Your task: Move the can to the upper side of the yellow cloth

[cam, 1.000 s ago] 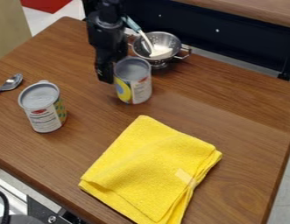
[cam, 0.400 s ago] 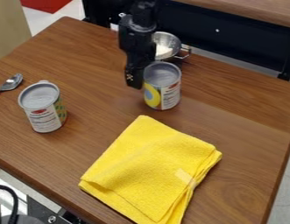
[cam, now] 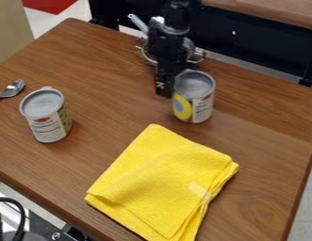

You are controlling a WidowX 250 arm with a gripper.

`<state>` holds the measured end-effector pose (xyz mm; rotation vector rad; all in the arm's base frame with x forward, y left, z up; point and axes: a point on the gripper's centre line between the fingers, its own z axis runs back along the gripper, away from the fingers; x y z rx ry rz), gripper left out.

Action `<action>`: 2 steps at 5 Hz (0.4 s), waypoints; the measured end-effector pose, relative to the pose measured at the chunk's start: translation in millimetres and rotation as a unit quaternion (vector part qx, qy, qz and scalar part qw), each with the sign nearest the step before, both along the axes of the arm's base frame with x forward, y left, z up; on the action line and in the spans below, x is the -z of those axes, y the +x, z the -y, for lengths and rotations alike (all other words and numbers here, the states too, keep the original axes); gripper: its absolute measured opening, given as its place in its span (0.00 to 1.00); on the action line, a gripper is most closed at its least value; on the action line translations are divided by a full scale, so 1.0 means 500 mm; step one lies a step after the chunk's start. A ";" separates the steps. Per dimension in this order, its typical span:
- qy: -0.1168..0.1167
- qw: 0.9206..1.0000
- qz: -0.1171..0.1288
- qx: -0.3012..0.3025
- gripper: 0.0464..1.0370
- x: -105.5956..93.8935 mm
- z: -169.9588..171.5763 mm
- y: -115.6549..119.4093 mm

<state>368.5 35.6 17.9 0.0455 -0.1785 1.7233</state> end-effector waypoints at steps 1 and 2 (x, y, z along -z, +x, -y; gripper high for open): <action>-0.002 1.000 0.005 0.015 0.96 0.006 0.030 0.001; -0.006 0.999 0.015 0.044 0.96 -0.003 0.043 -0.005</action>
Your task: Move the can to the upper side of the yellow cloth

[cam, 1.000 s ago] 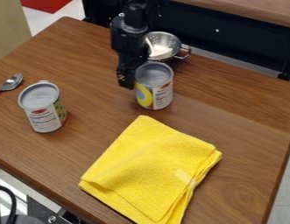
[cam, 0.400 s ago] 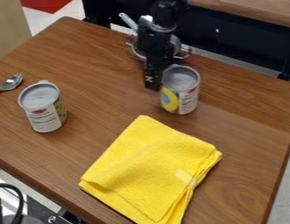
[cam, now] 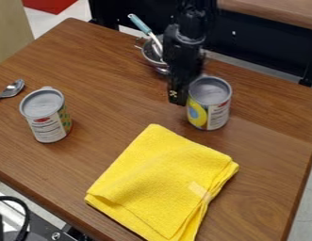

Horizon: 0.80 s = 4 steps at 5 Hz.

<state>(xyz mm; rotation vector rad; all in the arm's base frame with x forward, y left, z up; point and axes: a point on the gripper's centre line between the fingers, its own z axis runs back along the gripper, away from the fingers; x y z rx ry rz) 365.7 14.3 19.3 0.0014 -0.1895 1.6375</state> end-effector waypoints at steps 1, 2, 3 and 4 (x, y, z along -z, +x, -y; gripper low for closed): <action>0.034 0.999 0.030 0.024 0.96 -0.045 -0.040 0.005; 0.063 0.997 0.009 0.049 0.96 -0.055 -0.094 -0.004; 0.069 0.991 -0.021 0.111 0.96 -0.067 -0.155 -0.016; 0.100 0.970 -0.050 0.214 0.96 -0.085 -0.218 -0.046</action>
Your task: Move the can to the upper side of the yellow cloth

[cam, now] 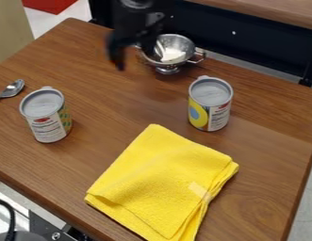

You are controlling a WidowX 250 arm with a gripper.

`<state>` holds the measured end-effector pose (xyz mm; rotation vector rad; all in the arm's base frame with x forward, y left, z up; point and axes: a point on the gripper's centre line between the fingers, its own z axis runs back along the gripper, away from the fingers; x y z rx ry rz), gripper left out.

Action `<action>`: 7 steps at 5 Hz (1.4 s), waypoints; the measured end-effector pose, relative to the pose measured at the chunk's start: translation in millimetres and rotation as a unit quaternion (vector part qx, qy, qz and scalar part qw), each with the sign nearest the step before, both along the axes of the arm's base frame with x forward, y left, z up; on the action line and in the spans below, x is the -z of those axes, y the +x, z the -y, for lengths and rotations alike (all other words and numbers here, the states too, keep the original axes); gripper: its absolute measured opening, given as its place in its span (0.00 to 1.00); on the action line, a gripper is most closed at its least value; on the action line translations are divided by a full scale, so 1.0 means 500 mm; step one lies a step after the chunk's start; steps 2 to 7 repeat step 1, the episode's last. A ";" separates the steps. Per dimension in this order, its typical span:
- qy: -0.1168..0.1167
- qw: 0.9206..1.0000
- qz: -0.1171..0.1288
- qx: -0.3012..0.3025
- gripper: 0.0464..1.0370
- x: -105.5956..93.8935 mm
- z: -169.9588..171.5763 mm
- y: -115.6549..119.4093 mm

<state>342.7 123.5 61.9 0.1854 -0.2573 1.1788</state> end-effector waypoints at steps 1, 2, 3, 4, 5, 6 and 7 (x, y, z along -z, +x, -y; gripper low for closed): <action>0.000 0.997 0.002 0.075 0.96 -0.005 -0.053 -0.049; 0.000 0.997 0.002 0.075 0.96 -0.005 -0.053 -0.049; 0.000 0.997 0.002 0.075 0.96 -0.005 -0.053 -0.049; 0.000 0.997 0.002 0.075 0.96 -0.005 -0.053 -0.049; 0.000 0.997 0.002 0.075 0.96 -0.005 -0.053 -0.049; 0.000 0.997 0.002 0.075 0.96 -0.005 -0.053 -0.049; 0.000 0.997 0.002 0.075 0.96 -0.005 -0.053 -0.049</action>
